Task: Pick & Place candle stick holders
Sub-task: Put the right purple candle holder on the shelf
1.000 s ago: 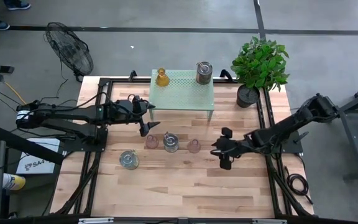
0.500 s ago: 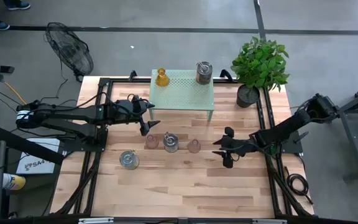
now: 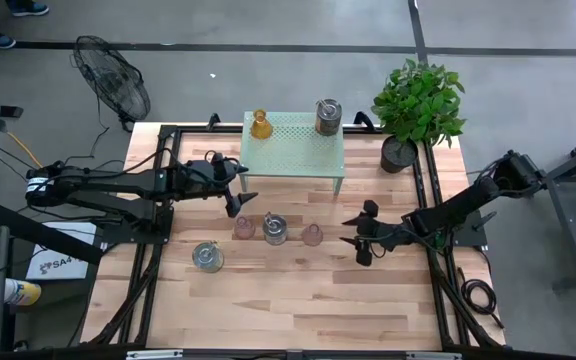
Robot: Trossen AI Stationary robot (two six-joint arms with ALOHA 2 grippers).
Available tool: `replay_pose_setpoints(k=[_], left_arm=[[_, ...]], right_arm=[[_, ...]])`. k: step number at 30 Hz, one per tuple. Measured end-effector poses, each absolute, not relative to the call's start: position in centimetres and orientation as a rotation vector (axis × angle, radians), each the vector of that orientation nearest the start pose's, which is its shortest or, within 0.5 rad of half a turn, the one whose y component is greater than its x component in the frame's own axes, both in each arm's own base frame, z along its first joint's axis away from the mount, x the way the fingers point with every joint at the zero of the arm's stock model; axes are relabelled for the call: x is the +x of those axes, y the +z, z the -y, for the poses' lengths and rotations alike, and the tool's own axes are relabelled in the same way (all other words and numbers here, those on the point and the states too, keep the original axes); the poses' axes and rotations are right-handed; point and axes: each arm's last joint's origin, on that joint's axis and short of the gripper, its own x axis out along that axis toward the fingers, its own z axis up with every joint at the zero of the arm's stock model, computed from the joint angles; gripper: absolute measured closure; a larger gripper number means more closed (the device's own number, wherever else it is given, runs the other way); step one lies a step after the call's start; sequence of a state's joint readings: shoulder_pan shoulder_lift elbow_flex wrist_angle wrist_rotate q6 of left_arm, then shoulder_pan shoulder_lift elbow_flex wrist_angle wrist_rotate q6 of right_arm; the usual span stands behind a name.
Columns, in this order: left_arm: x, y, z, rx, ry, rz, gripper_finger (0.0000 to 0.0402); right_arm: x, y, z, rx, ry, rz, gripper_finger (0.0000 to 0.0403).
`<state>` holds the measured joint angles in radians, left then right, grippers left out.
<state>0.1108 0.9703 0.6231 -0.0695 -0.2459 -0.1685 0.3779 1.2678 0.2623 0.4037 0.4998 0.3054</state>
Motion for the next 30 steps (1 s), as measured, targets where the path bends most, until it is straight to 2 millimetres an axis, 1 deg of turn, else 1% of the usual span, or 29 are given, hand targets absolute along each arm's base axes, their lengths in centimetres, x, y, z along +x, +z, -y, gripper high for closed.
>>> replay_pose_setpoints(k=[5,9,20,30], left_arm=[[20.7,25.6,-3.0,-0.141,0.387,-0.386,0.0005],[20.7,25.6,-3.0,-0.141,0.387,-0.386,0.0005],[20.7,25.6,-3.0,-0.141,0.388,-0.386,0.0005],[20.7,25.6,-3.0,-0.148,0.391,-0.384,0.0005]], right_arm=[[19.3,13.2,-6.1,0.019,-0.198,-0.48,0.0152],[19.5,13.4,-6.0,0.015,-0.203,-0.454,0.0136],[20.2,13.9,-5.0,0.032,-0.166,-0.411,0.0136],[21.1,12.7,-5.3,0.002,-0.154,-0.395,0.0137]])
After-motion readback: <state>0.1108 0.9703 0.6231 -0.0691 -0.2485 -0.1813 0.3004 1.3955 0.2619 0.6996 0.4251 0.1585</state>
